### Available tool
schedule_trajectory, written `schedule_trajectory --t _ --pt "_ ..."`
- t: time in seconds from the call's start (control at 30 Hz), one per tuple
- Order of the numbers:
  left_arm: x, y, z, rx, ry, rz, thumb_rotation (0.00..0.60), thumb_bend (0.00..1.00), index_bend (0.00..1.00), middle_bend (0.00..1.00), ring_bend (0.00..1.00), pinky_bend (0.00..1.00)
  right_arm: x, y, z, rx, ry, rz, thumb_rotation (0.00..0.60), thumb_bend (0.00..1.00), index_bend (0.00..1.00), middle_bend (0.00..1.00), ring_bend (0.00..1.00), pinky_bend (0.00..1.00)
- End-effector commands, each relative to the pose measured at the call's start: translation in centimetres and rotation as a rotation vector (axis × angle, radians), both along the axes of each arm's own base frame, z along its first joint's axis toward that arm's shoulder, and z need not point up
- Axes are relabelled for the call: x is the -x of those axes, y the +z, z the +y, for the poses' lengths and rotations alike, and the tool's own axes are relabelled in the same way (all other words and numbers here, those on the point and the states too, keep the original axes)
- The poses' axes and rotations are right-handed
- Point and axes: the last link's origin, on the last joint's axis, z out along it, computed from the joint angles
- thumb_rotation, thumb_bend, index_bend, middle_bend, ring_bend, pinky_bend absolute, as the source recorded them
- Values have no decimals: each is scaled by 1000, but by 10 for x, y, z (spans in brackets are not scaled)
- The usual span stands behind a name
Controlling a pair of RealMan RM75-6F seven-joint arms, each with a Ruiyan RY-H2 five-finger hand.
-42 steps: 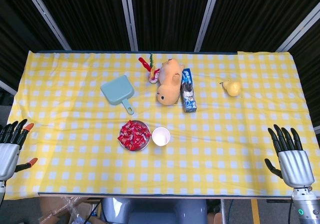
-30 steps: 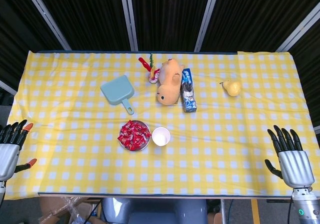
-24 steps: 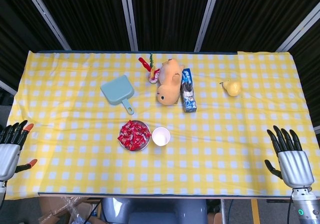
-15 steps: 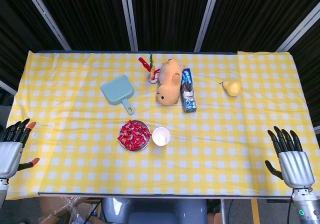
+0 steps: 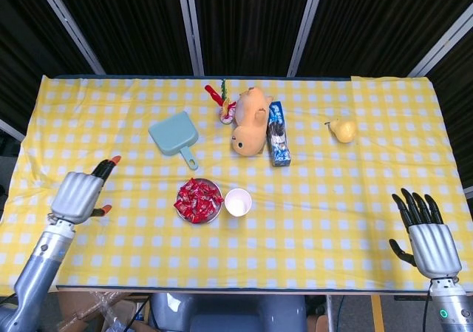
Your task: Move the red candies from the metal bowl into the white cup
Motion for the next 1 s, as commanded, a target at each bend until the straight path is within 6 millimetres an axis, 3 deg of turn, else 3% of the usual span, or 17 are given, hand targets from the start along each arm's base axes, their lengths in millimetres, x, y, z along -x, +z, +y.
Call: schedule_trajectory --t 0.03,0.23,0.53,0.8,1.0 --pt "-39 -41 24 112 -7 -16 600 216 117 210 795 887 1 1 -1 1 -7 -8 600 341 0 0 0 2" --pt "-61 -78 38 191 12 29 600 265 177 211 799 891 2 2 -3 2 -22 -25 600 341 0 0 0 2" --pt "-84 -112 42 248 20 64 600 326 205 211 800 891 2 3 -3 -1 -30 -52 600 341 0 0 0 2" --pt "-100 -135 45 281 28 78 600 325 206 203 800 891 1 4 -3 -3 -33 -63 600 341 0 0 0 2" --pt "-110 -151 44 304 21 87 600 257 189 188 800 891 2 4 -4 -4 -35 -69 600 341 0 0 0 2"
